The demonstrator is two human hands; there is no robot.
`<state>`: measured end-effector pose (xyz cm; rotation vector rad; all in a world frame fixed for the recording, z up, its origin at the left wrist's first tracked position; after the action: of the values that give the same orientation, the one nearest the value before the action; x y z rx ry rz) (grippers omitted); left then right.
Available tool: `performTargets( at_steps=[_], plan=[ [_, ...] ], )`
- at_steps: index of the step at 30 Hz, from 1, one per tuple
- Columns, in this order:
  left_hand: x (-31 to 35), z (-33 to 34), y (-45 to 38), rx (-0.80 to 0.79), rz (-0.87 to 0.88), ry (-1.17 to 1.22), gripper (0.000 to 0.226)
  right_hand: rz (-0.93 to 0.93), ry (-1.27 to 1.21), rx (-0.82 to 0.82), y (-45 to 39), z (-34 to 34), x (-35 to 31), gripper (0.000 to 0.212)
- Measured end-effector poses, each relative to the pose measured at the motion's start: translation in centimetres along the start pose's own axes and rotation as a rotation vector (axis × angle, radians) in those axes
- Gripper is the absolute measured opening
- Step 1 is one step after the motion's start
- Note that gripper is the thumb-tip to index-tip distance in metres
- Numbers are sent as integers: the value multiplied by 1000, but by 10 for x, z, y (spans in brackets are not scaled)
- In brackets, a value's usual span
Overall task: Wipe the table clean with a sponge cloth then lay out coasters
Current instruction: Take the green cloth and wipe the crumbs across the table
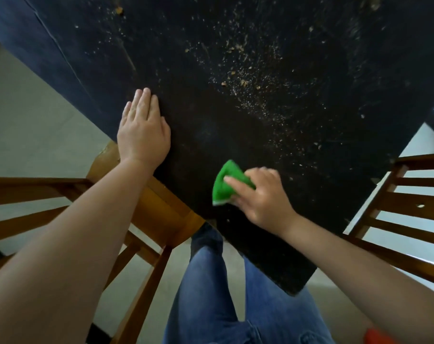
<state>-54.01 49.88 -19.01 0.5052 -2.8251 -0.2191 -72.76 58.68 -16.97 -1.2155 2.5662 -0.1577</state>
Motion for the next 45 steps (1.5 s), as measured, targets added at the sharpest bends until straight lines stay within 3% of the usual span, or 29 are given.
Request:
performTargets(
  at_steps=[4, 8, 16, 21, 25, 28, 33, 38, 40, 45],
  plan=[
    [0, -1, 0, 17, 3, 10, 48, 220, 84, 155, -39, -28, 64, 32],
    [4, 0, 4, -4, 32, 61, 47, 110, 60, 231, -76, -42, 54, 31],
    [-52, -34, -19, 232, -64, 185, 39, -1, -26, 160, -170, -3, 19, 37],
    [-112, -52, -30, 320, -368, 370, 38, -161, 3, 74, -212, 21, -26, 41],
    [-159, -53, -39, 294, -680, 576, 40, -231, 8, 2, -234, 48, -56, 43],
    [-181, -40, -51, 241, -797, 747, 38, -226, 19, 12, -255, 61, -63, 43],
    [-183, -32, -77, 199, -819, 953, 41, -118, 104, 35, -269, 61, -29, 40],
    [-168, -33, -85, 273, -831, 974, 41, 239, 142, 57, -242, 36, 66, 44],
    [-169, -29, -85, 309, -840, 1022, 40, 301, 80, 98, -243, 25, 80, 46],
    [-173, -27, -81, 366, -857, 1035, 42, -97, 54, 107, -291, 42, -7, 39]
  ],
)
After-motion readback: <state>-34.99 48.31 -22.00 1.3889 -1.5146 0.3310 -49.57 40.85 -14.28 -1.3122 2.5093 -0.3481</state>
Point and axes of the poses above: each hand's wrist, its own y-axis away from the middle knuckle, its own z-axis out of the palm, x = y × z, the point moved 9 cm from there along -y, towards the middle knuckle, and after that the axes turned 12 degrees about -z, right-handed, at the moved point
